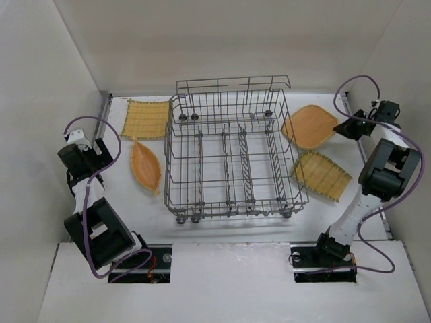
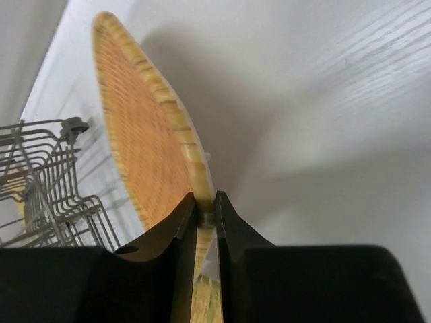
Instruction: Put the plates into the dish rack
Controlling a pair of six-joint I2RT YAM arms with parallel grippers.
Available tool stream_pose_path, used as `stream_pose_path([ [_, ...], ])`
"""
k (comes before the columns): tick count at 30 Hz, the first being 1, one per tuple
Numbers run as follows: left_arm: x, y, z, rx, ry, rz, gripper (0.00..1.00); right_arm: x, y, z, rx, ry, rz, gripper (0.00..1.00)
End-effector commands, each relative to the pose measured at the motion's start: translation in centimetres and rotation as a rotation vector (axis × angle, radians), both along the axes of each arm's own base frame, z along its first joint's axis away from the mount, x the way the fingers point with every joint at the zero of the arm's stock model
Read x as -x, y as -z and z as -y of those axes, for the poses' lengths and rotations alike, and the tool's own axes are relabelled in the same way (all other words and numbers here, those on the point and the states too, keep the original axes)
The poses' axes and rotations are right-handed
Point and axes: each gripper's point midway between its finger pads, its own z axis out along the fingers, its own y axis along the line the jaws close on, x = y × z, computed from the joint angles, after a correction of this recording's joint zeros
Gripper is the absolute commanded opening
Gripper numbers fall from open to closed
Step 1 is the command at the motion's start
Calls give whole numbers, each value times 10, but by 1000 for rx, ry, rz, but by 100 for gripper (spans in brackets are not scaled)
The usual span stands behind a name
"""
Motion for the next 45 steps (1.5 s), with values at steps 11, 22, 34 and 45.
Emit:
stream_pose_path([
  [11, -12, -26, -4, -32, 13, 70, 100, 52, -138, 55, 256, 247, 385, 0],
  [22, -13, -25, -3, -23, 17, 66, 100, 94, -201, 33, 354, 267, 572, 0],
  [34, -13, -25, -4, -18, 12, 67, 100, 148, -287, -1, 580, 251, 773, 0],
  [45, -13, -25, -6, -20, 3, 65, 100, 161, -414, -48, 819, 116, 1049, 0],
])
